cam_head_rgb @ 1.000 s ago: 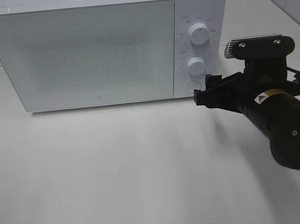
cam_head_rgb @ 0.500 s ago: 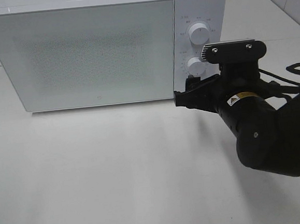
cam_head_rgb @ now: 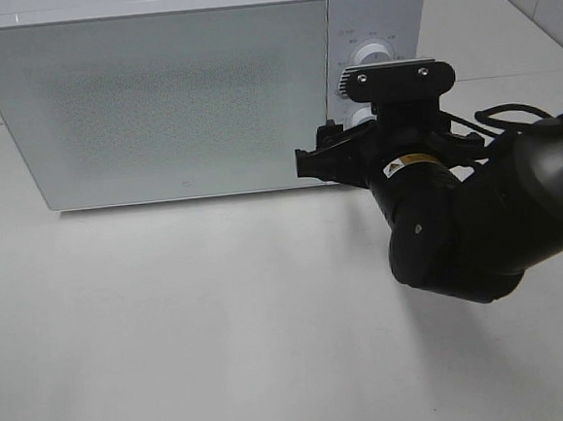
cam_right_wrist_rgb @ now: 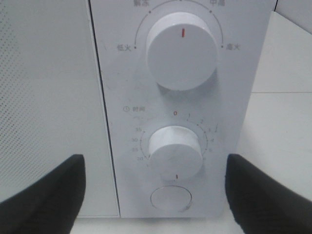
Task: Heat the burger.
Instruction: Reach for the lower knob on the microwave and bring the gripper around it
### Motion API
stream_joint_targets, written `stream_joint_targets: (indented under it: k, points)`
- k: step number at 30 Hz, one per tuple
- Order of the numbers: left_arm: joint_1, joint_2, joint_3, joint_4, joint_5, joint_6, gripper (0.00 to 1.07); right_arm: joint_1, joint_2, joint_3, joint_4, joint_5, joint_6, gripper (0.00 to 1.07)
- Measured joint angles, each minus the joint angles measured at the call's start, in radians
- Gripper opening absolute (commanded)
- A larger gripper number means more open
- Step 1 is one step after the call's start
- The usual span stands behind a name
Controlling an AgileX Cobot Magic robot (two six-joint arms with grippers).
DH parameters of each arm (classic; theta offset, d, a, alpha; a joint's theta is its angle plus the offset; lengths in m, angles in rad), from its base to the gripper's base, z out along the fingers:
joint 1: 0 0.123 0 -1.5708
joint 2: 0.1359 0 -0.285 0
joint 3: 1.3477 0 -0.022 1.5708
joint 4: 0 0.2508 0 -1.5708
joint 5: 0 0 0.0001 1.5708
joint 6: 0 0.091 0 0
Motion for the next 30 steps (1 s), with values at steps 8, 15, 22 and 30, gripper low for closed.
stream_joint_targets:
  k: [8, 15, 22, 30]
  points:
    - [0.0, 0.0, 0.0, 0.0, 0.0, 0.0, 1.01, -0.036, 0.063, -0.067, -0.001, 0.002, -0.015, 0.75]
    - [0.0, 0.0, 0.0, 0.0, 0.0, 0.0, 1.01, -0.075, 0.088, -0.109, -0.03, 0.005, -0.018, 0.75]
    - [0.0, 0.0, 0.0, 0.0, 0.0, 0.0, 1.01, -0.089, 0.109, -0.141, -0.046, 0.017, -0.019, 0.75]
    - [0.0, 0.0, 0.0, 0.0, 0.0, 0.0, 1.01, -0.091, 0.141, -0.156, -0.054, 0.055, -0.018, 0.75]
